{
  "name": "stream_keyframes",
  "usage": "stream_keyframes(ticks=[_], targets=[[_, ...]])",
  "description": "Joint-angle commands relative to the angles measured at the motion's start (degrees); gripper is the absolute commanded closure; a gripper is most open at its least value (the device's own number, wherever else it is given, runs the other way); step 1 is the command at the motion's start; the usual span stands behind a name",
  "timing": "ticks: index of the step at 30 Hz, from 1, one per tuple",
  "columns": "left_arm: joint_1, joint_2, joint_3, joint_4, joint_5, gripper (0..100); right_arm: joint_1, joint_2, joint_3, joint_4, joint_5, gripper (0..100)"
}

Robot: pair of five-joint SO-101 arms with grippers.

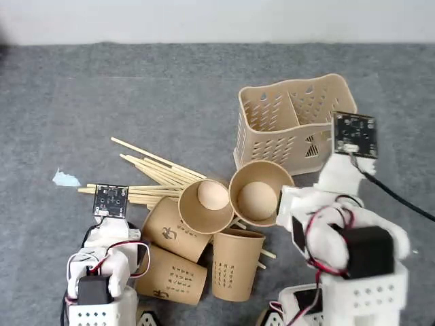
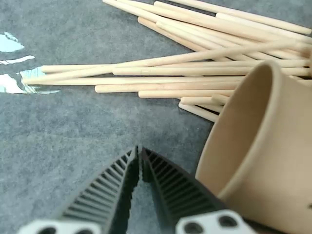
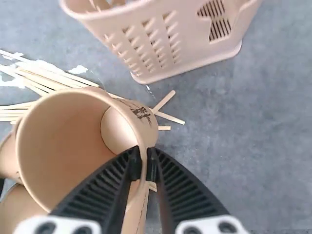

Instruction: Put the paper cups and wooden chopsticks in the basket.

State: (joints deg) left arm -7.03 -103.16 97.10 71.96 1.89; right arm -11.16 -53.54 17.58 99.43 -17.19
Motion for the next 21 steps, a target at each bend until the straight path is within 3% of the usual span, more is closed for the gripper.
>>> stream_keyframes(ticks=[1, 18, 21], targets=[[-0.1, -0.9, -0.6, 0.2, -0.1, 99, -0.2, 0.1, -8.8, 2.8, 1.8, 99.1], [-0.1, -0.9, -0.6, 0.2, -0.1, 99, 0.0, 0.7, -28.7, 1.0, 4.1, 99.1], [-0.1, -0.9, -0.6, 0.2, -0.1, 99, 2.7, 0.7, -31.0, -0.7, 4.2, 99.1]])
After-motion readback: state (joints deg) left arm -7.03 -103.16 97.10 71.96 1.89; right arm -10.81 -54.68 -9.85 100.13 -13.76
